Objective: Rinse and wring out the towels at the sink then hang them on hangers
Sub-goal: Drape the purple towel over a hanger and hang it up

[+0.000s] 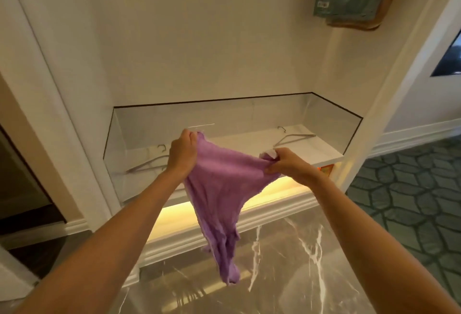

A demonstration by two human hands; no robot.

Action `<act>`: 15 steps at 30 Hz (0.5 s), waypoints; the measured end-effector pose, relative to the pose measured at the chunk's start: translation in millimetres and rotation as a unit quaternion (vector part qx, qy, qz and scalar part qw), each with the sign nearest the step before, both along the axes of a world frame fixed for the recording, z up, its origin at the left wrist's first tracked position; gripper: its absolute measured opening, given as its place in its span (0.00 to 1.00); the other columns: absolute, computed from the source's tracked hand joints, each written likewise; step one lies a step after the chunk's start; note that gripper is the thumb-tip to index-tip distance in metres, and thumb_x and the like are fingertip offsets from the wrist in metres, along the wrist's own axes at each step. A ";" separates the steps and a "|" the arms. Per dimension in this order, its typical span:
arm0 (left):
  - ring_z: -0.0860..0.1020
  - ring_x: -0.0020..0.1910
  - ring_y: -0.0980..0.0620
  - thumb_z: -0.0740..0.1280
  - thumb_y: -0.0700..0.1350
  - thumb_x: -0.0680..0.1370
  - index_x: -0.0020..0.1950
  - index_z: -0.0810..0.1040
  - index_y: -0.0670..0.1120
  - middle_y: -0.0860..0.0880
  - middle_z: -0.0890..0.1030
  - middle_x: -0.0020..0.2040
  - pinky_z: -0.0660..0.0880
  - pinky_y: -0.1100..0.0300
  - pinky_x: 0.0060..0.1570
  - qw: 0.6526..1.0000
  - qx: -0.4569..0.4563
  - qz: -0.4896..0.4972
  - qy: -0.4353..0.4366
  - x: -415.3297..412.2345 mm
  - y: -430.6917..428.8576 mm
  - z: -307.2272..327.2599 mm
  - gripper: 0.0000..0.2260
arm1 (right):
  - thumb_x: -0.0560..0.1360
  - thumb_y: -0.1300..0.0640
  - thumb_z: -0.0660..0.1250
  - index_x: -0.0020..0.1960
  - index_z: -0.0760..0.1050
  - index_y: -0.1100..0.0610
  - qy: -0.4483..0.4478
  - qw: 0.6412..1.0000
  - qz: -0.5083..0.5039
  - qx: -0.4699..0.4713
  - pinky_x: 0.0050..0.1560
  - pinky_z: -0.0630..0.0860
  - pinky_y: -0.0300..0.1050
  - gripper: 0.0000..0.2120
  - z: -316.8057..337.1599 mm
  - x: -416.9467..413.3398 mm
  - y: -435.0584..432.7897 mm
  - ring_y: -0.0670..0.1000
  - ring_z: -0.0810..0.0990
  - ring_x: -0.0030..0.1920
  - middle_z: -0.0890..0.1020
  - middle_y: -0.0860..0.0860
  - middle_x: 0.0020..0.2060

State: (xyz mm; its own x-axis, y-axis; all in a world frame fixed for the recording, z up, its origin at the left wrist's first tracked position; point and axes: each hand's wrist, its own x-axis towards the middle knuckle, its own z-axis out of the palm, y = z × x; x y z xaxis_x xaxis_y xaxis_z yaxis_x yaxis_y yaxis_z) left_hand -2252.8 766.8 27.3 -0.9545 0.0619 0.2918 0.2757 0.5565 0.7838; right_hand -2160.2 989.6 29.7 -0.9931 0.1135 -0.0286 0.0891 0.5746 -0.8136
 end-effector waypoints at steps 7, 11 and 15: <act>0.77 0.48 0.45 0.67 0.67 0.66 0.51 0.74 0.49 0.48 0.80 0.47 0.71 0.56 0.47 0.880 -0.429 -0.203 -0.029 -87.2 22.9 -15.6 0.25 | 0.69 0.50 0.63 0.54 0.78 0.60 0.074 0.988 -0.116 -0.064 0.44 0.72 0.44 0.19 -15.0 -110.3 37.0 0.55 0.77 0.48 0.80 0.56 0.47; 0.79 0.51 0.41 0.66 0.48 0.73 0.49 0.80 0.47 0.43 0.82 0.51 0.72 0.56 0.46 0.930 -0.357 -0.071 -0.055 -162.0 34.9 -7.0 0.09 | 0.75 0.54 0.67 0.52 0.76 0.59 -0.015 0.998 -0.023 -0.053 0.35 0.76 0.38 0.10 -22.2 -166.0 65.7 0.51 0.79 0.44 0.80 0.53 0.45; 0.75 0.41 0.46 0.66 0.39 0.74 0.37 0.75 0.44 0.45 0.76 0.35 0.69 0.59 0.34 0.985 0.081 0.004 -0.153 -216.0 48.3 1.4 0.05 | 0.74 0.55 0.68 0.48 0.79 0.59 -0.041 0.997 0.011 -0.060 0.36 0.75 0.34 0.07 7.3 -218.8 89.4 0.47 0.77 0.38 0.79 0.49 0.37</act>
State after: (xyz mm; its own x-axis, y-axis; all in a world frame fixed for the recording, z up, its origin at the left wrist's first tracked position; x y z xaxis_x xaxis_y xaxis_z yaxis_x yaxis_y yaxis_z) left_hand -2468.7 815.1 28.7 -0.9995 0.0302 -0.0038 0.0092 0.4189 0.9080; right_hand -2379.0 1079.0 37.0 -0.9892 0.0831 -0.1210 0.1461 0.4757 -0.8674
